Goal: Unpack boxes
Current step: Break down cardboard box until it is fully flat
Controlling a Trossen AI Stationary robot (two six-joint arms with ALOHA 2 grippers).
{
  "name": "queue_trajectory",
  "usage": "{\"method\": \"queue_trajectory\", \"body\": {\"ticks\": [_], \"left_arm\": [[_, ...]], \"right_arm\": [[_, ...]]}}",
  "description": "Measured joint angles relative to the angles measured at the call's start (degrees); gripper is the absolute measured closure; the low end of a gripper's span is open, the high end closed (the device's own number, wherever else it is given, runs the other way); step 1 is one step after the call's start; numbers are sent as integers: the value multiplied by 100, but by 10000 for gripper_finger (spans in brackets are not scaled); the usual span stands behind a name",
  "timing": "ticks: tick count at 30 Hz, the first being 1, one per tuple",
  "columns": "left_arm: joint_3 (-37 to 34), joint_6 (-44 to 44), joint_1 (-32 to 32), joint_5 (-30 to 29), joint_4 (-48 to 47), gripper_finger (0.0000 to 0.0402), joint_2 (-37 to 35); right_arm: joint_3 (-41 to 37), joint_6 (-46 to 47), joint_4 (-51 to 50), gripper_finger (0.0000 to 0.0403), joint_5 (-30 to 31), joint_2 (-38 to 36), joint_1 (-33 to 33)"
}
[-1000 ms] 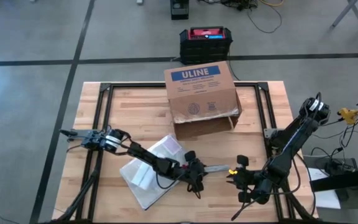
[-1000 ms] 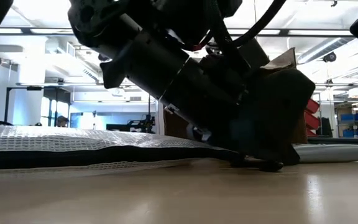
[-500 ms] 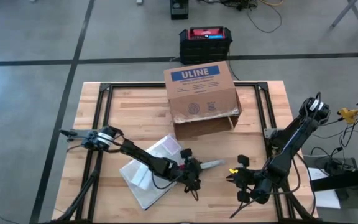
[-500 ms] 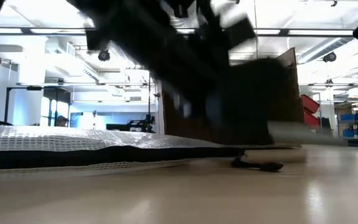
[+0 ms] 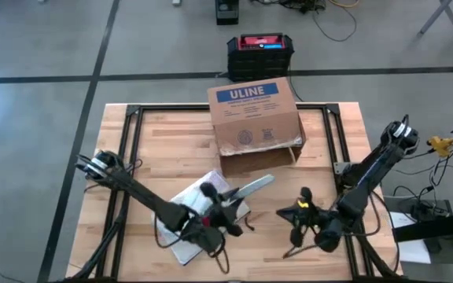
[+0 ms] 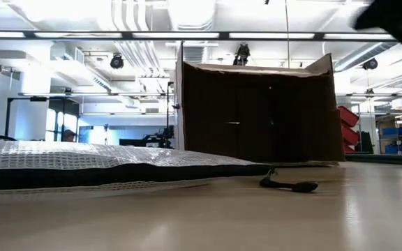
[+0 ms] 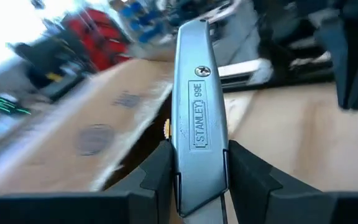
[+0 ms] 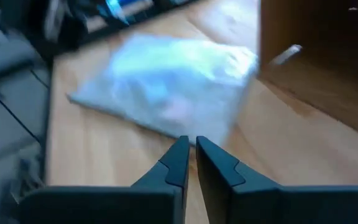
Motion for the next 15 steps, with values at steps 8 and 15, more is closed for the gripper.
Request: {"method": "queue_trajectory", "body": {"ticks": [8,15], "left_arm": [[0,940,-306,-666,196,300,35],[238,1892,-552,-1336,369,300,-60]], "right_arm": [[81,-2003,3986,345,-5,616,-558],[159,-2412,5160,278,-10,678,-1059]]}}
